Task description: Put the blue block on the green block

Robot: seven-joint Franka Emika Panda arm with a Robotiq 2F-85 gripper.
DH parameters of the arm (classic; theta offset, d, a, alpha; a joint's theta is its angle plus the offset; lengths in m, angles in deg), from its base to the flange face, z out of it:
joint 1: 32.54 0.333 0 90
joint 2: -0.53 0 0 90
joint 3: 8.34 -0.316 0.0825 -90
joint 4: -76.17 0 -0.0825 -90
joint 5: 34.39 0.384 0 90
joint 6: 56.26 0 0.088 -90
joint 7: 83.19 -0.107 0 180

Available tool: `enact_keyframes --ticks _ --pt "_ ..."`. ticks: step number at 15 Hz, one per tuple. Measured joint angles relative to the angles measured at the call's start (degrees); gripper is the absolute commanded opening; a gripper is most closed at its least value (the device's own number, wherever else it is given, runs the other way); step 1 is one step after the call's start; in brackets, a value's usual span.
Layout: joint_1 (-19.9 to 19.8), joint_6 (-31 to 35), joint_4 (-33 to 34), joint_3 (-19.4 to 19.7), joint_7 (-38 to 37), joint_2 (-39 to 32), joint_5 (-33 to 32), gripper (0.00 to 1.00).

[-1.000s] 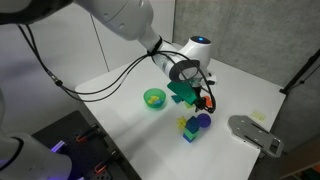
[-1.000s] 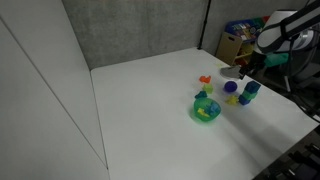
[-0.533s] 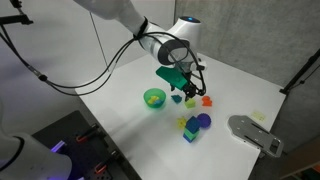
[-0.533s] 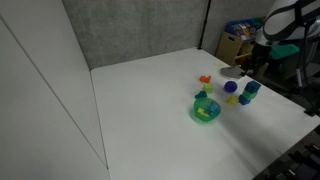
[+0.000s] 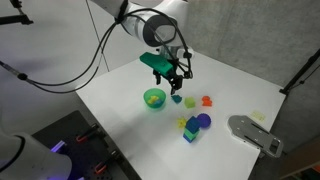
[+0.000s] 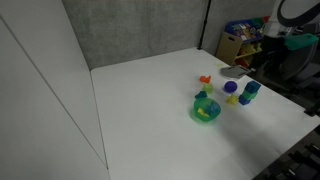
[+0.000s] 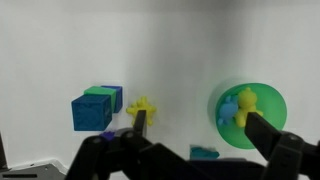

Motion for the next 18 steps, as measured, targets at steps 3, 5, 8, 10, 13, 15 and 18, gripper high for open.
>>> enact_keyframes --ticks 3,5,8,10,13,15,18 --pt "1.74 -3.65 -2.77 -0.43 -2.74 5.35 -1.8 1.0" --pt "2.46 -6.7 -4.16 -0.95 -3.23 9.35 -1.85 1.0" --pt "2.77 -11.84 -5.15 -1.59 -3.23 15.33 -1.85 1.0" --pt "2.81 -14.75 -5.28 -1.79 -3.22 18.93 -1.84 1.0" --pt "2.82 -16.88 -5.77 -1.74 -3.18 24.01 -1.84 1.0" --pt "2.81 -17.03 -6.46 -1.63 -3.18 26.84 -1.84 1.0" --pt "2.81 -17.03 -7.68 -1.3 -3.09 29.62 -1.65 1.0"
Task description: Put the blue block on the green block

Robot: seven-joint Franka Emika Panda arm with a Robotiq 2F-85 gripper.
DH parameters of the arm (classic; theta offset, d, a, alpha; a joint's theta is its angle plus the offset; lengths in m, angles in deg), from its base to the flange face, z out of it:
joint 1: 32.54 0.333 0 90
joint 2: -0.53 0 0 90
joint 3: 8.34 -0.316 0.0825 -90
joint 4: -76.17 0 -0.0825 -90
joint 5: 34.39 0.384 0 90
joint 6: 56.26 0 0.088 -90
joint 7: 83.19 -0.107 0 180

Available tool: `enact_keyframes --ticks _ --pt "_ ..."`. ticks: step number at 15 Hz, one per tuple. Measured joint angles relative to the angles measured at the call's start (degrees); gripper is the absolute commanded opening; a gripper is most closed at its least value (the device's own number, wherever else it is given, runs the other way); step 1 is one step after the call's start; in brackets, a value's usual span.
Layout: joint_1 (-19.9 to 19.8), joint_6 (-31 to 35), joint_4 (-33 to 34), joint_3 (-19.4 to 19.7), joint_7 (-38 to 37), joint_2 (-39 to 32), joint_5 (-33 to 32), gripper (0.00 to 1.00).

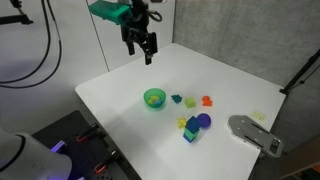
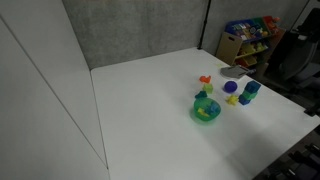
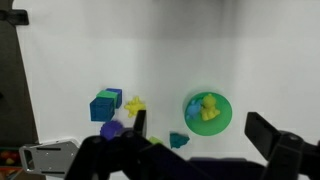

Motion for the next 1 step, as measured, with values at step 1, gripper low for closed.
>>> enact_keyframes --ticks 1 --pt "0.0 0.0 -0.3 0.13 0.05 0.44 0.05 1.0"
